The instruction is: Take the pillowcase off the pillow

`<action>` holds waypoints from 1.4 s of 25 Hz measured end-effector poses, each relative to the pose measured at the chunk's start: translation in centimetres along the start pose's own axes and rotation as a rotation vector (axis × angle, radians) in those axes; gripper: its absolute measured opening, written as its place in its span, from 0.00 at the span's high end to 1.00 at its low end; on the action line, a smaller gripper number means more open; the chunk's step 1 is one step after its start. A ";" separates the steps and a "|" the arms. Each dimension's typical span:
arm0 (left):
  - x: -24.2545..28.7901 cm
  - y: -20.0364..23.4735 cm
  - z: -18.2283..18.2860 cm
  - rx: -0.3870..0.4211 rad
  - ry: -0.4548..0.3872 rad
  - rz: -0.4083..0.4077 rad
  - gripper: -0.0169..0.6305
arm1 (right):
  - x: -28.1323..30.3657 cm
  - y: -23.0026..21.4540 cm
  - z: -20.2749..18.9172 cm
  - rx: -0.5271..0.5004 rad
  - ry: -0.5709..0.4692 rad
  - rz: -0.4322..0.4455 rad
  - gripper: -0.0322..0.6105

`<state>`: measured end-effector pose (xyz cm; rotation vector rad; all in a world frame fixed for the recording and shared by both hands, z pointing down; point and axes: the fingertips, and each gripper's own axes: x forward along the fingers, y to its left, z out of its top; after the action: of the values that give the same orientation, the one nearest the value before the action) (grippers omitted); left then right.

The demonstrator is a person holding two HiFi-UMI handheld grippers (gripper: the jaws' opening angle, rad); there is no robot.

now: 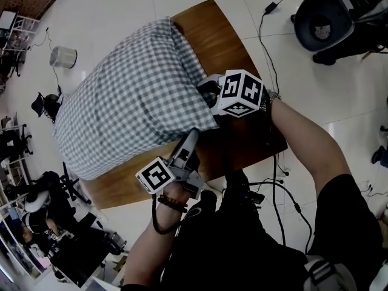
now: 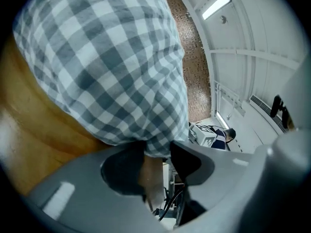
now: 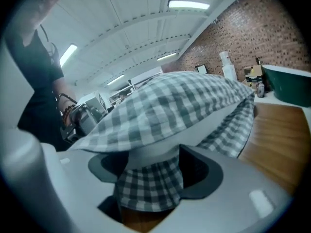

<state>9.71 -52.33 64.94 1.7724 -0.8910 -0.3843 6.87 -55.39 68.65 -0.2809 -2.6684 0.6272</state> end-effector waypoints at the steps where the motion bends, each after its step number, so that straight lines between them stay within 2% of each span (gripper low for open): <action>1: -0.2 0.1 -0.1 -0.001 0.003 0.004 0.72 | 0.3 0.3 0.0 0.015 -0.006 0.018 0.45; 3: -0.2 0.4 0.4 -0.001 0.004 0.008 0.78 | 1.1 0.3 0.3 0.031 -0.013 0.041 0.46; 6: -0.8 0.5 1.2 -0.002 0.000 0.001 0.85 | 2.0 0.3 1.1 0.038 -0.021 0.032 0.53; 10: -3.8 0.0 -0.1 -0.007 -0.011 -0.011 0.89 | 2.2 2.1 0.9 0.037 -0.055 -0.053 0.80; 12: -3.8 -0.3 1.5 -0.008 -0.022 -0.016 0.91 | 1.5 1.2 2.3 0.014 -0.059 -0.105 0.86; 14: -4.0 -0.2 2.1 -0.003 -0.032 -0.022 0.92 | 1.1 0.6 2.7 -0.031 -0.054 -0.164 0.88; 17: -7.0 -0.5 0.6 0.016 -0.053 -0.041 0.94 | 1.5 2.9 1.7 -0.091 -0.050 -0.261 0.90; 20: -9.8 -2.6 0.9 0.024 -0.073 -0.057 0.96 | 1.3 5.2 3.0 -0.115 -0.042 -0.341 0.90; 23: -15.9 -4.2 -1.2 0.046 -0.093 -0.086 0.96 | 2.7 10.3 2.5 -0.125 -0.039 -0.436 0.91; 26: -22.3 -5.2 -0.9 0.083 -0.128 -0.144 0.97 | 5.2 14.4 3.1 -0.127 -0.030 -0.524 0.91; 27: -23.8 -5.2 -0.6 0.079 -0.137 -0.133 0.97 | 5.6 15.2 3.5 -0.131 -0.023 -0.546 0.91; 28: -25.0 -4.6 -0.9 0.045 -0.144 -0.066 0.97 | 5.5 15.5 3.5 -0.135 -0.017 -0.566 0.91; 31: -28.1 0.2 -3.7 -0.198 -0.162 0.333 0.97 | 3.5 15.6 2.9 -0.134 -0.013 -0.614 0.91; 32: -29.0 0.9 -3.8 -0.241 -0.173 0.392 0.97 | 3.2 15.8 3.0 -0.129 -0.014 -0.631 0.91; 35: -33.0 0.5 -1.8 -0.233 -0.211 0.378 0.97 | 4.3 17.7 4.5 -0.109 -0.017 -0.685 0.91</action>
<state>-11.44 -27.29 60.89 1.3319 -1.2514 -0.4122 2.95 -40.33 58.15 0.5920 -2.5718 0.2613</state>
